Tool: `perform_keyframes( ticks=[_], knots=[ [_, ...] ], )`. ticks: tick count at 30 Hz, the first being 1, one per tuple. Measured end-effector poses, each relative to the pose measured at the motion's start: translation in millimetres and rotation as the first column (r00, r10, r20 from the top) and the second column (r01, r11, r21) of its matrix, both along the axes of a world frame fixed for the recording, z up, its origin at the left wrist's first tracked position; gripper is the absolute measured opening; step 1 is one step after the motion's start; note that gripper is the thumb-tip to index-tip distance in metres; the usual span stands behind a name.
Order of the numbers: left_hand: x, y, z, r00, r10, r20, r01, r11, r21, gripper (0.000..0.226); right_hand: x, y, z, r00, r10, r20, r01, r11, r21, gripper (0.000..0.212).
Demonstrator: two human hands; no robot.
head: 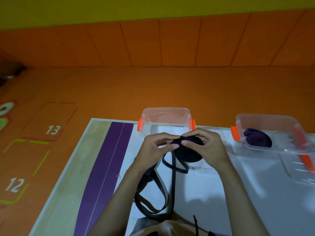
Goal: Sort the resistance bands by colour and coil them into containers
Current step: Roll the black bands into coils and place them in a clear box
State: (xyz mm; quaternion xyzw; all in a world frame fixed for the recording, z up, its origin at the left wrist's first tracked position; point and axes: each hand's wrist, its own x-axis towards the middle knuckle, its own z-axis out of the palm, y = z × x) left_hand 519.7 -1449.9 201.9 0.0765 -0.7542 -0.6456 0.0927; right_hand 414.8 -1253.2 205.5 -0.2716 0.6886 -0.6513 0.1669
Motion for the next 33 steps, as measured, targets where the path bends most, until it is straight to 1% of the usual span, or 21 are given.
perform_keyframes(
  ticks=[2,4,8,9,11,13,15,17,19,22,24,27,28,31,33],
  knots=[
    [2.3,3.6,-3.7,0.998,0.048,-0.029,-0.047,0.998,0.047,0.028,2.6,-0.1,1.8,1.0,-0.01,-0.013,0.01,1.0,0.002,0.023],
    [4.2,6.7,-7.3,0.996,0.073,-0.058,-0.071,0.997,0.044,0.029,4.6,-0.8,3.5,0.999,-0.033,-0.021,0.033,0.999,-0.01,0.02],
    [7.8,7.8,-5.0,1.0,-0.017,-0.02,0.018,0.999,0.048,0.047,5.0,-3.0,4.0,0.993,-0.119,0.008,0.119,0.99,-0.074,0.016],
    [8.1,7.8,-2.6,1.0,-0.024,-0.012,0.025,0.998,0.058,0.048,4.6,-3.7,3.8,0.992,-0.125,0.008,0.125,0.989,-0.081,0.016],
    [7.0,8.9,3.4,1.0,0.003,-0.015,-0.002,0.998,0.068,0.043,2.6,-4.7,3.4,0.993,-0.116,0.013,0.117,0.99,-0.079,0.022],
    [4.5,11.9,6.6,0.998,0.047,-0.038,-0.045,0.997,0.062,0.034,-1.6,-4.2,3.9,0.993,-0.113,0.019,0.114,0.992,-0.049,0.034],
    [3.0,15.6,7.1,0.993,0.093,-0.07,-0.089,0.994,0.066,0.027,-5.4,-3.0,5.0,0.991,-0.135,0.021,0.135,0.99,-0.03,0.04],
    [3.0,16.4,5.5,0.988,0.13,-0.086,-0.121,0.987,0.106,0.028,-5.3,-5.1,7.2,0.989,-0.146,0.026,0.148,0.986,-0.071,0.036],
    [4.0,12.4,4.7,0.989,0.132,-0.06,-0.123,0.983,0.139,0.034,-2.4,-10.1,8.4,0.988,-0.151,-0.002,0.15,0.984,-0.098,0.027],
    [4.6,4.5,8.1,0.995,0.089,-0.034,-0.085,0.99,0.115,0.039,1.1,-13.8,6.9,0.989,-0.142,-0.025,0.139,0.984,-0.113,0.018],
    [4.1,3.1,11.3,0.992,0.104,-0.067,-0.096,0.99,0.105,0.034,0.0,-13.3,4.0,0.992,-0.123,-0.005,0.122,0.987,-0.101,0.019],
    [2.3,7.2,11.4,0.978,0.175,-0.11,-0.163,0.981,0.104,0.027,-3.1,-13.2,-0.4,0.992,-0.118,0.039,0.12,0.992,-0.049,0.031],
    [1.8,8.7,10.3,0.973,0.201,-0.116,-0.188,0.976,0.109,0.027,-3.2,-13.7,-1.6,0.991,-0.13,0.039,0.131,0.991,-0.039,0.032],
    [1.8,8.1,9.1,0.963,0.242,-0.115,-0.227,0.965,0.129,0.028,-1.1,-17.3,-1.4,0.988,-0.154,0.009,0.154,0.986,-0.062,0.024],
    [3.8,-0.7,9.0,0.981,0.178,-0.08,-0.168,0.978,0.121,0.028,-0.5,-19.8,-0.6,0.99,-0.141,-0.009,0.14,0.988,-0.07,0.021]
  ],
)
